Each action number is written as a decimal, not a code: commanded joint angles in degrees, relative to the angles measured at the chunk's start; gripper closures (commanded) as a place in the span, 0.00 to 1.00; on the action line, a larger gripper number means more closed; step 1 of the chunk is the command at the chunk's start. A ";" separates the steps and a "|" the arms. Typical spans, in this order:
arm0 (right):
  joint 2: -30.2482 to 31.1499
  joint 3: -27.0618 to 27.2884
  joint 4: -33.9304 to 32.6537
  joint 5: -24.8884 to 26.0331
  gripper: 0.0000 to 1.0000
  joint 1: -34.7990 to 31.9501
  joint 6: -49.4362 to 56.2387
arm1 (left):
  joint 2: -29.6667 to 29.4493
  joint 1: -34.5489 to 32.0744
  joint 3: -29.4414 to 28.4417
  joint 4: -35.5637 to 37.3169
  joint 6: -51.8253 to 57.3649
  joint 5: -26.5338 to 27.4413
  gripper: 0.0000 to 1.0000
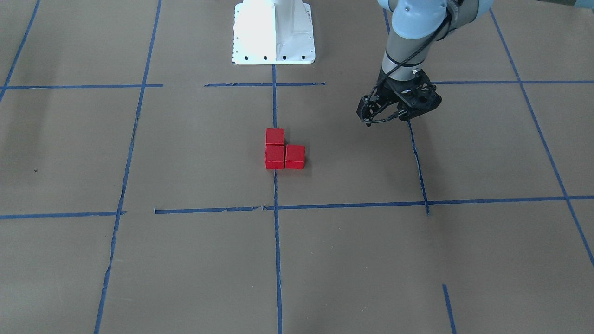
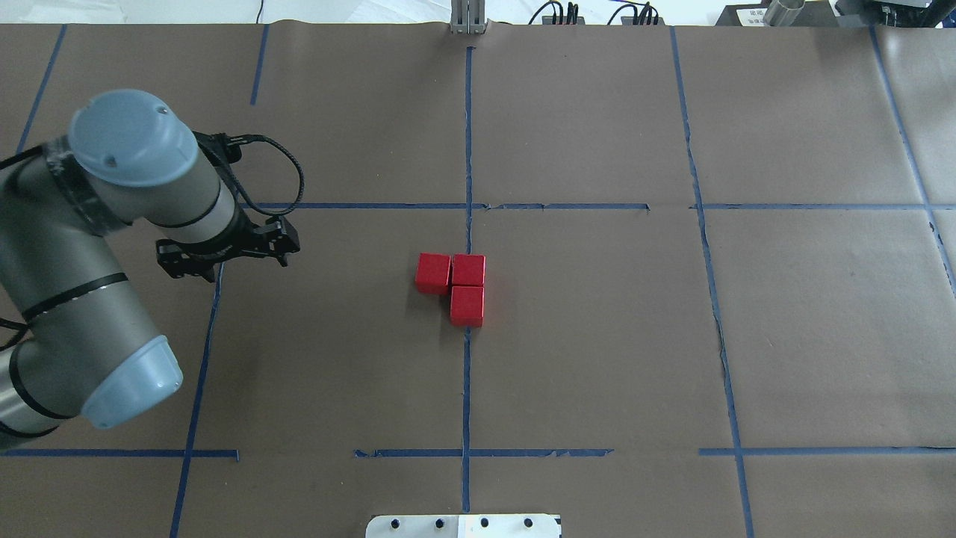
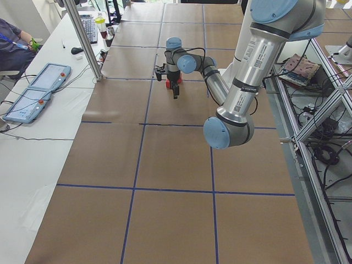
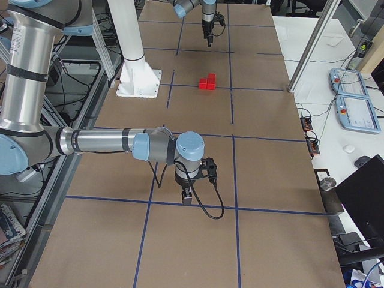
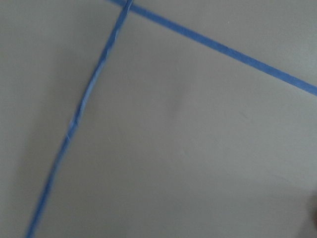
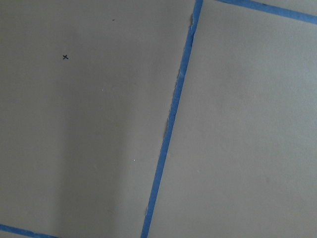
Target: Form red blocks into L shape at center
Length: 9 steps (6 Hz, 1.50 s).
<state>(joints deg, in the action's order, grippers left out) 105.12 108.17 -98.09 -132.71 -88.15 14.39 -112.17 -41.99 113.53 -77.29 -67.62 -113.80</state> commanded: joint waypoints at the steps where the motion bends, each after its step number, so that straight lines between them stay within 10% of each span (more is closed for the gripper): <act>1: 0.00 -0.06 0.00 0.08 0.00 0.09 0.02 | 5.97 -11.12 -0.50 -0.57 26.62 -6.39 0.00; 6: -0.17 -0.06 0.00 0.08 0.00 0.00 -0.07 | 22.68 -44.17 -11.62 -0.84 74.48 -18.63 0.00; 9: -0.18 -0.06 0.00 0.08 0.00 0.00 -0.07 | 26.65 -46.70 -13.42 -1.10 75.36 -19.35 0.00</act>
<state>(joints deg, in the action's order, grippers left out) 104.94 108.11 -98.09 -132.63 -88.15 14.33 -86.21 -88.39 100.49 -78.27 8.09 -133.12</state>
